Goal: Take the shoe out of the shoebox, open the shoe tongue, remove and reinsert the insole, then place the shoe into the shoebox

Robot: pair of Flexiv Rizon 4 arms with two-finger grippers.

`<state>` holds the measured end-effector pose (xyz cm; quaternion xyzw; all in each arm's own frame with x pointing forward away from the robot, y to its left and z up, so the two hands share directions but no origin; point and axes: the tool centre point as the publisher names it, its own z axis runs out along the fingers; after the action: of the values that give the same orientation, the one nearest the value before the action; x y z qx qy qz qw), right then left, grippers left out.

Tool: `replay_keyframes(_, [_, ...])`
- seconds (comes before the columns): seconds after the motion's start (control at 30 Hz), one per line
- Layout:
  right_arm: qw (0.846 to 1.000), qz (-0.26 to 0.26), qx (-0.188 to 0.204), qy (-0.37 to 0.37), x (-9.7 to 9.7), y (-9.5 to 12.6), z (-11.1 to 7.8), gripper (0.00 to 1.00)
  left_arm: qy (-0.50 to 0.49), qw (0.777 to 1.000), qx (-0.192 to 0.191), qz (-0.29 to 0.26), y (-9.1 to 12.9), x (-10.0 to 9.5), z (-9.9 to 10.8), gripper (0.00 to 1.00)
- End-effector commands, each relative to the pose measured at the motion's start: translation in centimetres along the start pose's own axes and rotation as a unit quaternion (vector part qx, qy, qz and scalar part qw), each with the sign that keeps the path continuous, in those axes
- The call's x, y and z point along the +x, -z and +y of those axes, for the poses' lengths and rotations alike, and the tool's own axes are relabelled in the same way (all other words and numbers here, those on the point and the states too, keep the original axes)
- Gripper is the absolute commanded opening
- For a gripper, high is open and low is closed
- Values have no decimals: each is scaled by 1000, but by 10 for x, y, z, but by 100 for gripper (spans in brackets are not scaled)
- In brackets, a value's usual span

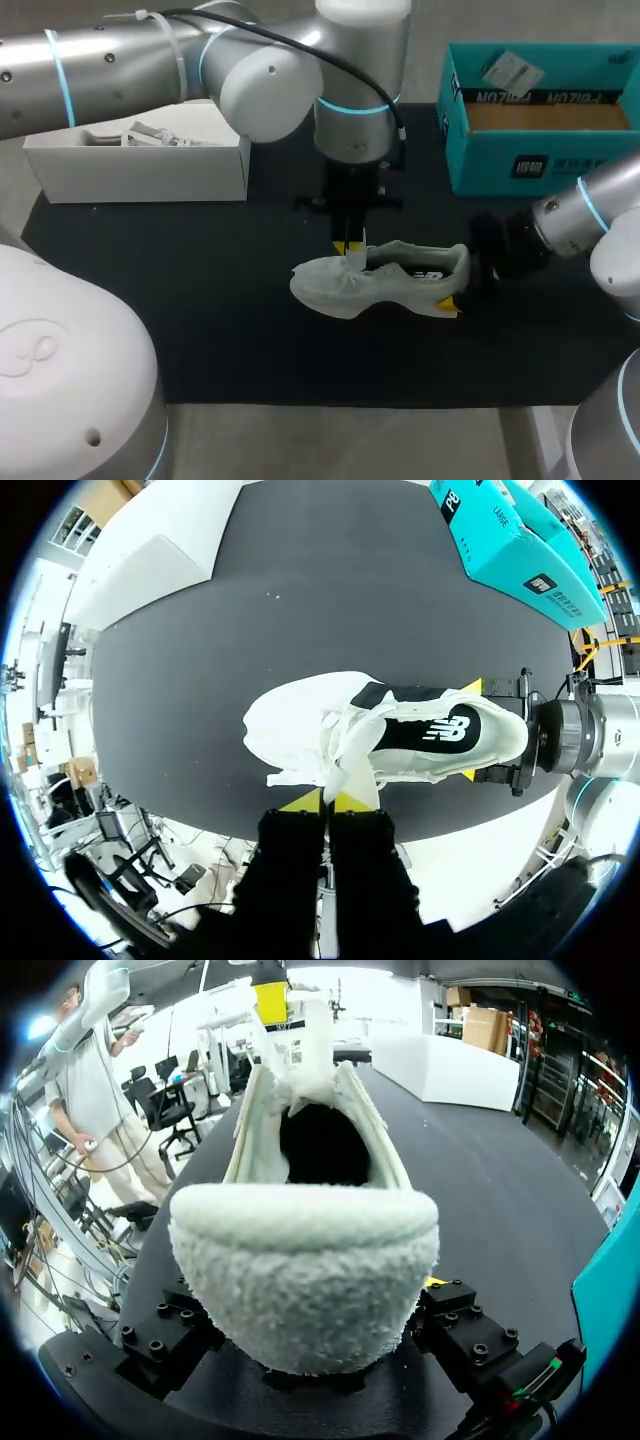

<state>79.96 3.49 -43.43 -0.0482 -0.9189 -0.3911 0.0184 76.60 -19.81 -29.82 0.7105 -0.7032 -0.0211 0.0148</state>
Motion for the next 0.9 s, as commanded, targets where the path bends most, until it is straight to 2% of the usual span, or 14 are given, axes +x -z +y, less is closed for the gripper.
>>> replay_keyframes(0.03, [1000,-1,0,-1,-1,-6,-2,0,2,999,12,44,-3,-6,8,0])
replay_keyframes(0.23, [1000,-1,0,-1,-1,-6,-2,0,-11,998,17,60,-7,-7,12,0])
replay_keyframes(0.5, [1000,-1,0,-1,-1,-6,-2,0,-14,997,50,65,-8,-7,17,0])
replay_keyframes(0.7, [1000,-1,0,-1,-1,-6,-2,0,-57,994,49,85,-12,-10,21,0])
replay_keyframes(0.9, [1000,-1,0,-1,-1,-6,-2,0,-50,993,49,98,-21,-20,21,0])
